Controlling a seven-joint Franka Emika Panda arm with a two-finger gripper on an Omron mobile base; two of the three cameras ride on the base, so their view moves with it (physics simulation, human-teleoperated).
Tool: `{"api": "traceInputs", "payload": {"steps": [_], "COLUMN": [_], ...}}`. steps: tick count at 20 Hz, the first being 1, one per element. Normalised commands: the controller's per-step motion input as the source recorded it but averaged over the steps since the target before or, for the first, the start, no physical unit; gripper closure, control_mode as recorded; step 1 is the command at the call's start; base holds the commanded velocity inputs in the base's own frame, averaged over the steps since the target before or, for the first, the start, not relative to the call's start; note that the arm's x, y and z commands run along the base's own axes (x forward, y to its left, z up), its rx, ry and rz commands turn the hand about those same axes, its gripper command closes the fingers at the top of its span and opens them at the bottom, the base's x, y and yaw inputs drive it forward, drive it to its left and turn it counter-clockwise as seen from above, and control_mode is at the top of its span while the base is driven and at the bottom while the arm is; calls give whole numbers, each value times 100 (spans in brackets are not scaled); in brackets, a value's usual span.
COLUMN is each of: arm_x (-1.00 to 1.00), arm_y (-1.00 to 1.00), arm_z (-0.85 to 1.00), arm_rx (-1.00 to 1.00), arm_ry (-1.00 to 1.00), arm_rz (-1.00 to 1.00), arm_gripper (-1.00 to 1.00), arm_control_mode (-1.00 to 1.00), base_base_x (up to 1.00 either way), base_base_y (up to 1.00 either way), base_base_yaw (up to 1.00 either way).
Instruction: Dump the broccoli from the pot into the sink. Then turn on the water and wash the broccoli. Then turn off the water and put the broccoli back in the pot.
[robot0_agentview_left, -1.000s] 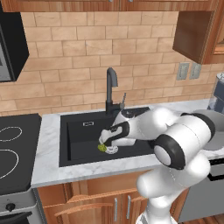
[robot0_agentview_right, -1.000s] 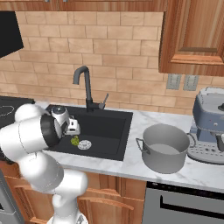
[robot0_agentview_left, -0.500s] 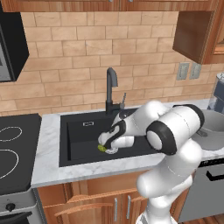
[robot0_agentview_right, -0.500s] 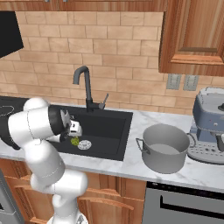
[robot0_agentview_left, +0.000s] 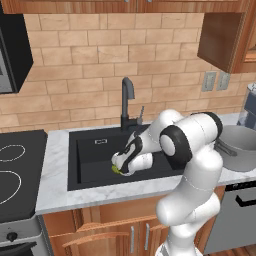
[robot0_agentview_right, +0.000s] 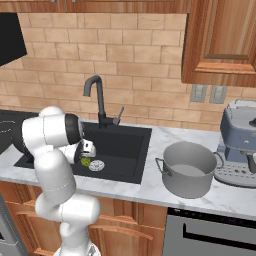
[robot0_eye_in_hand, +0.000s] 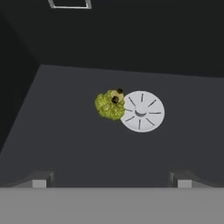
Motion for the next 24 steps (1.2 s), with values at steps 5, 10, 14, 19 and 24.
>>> {"api": "traceInputs", "payload": {"steps": [5,10,14,19,24], "arm_x": [26,24,15,2,0], "arm_y": [2,4,8,15,18], "arm_z": [-15,-19,-23,-19,-16], "arm_rx": [0,0,0,0,0], "arm_ry": [0,0,0,0,0], "arm_rz": [-1,0,0,0,0], "arm_gripper": [-100,-100,-100,-100,-100], "arm_control_mode": [-100,-100,-100,-100,-100], "base_base_x": [0,0,0,0,0], "base_base_y": [0,0,0,0,0], "base_base_yaw": [0,0,0,0,0]}}
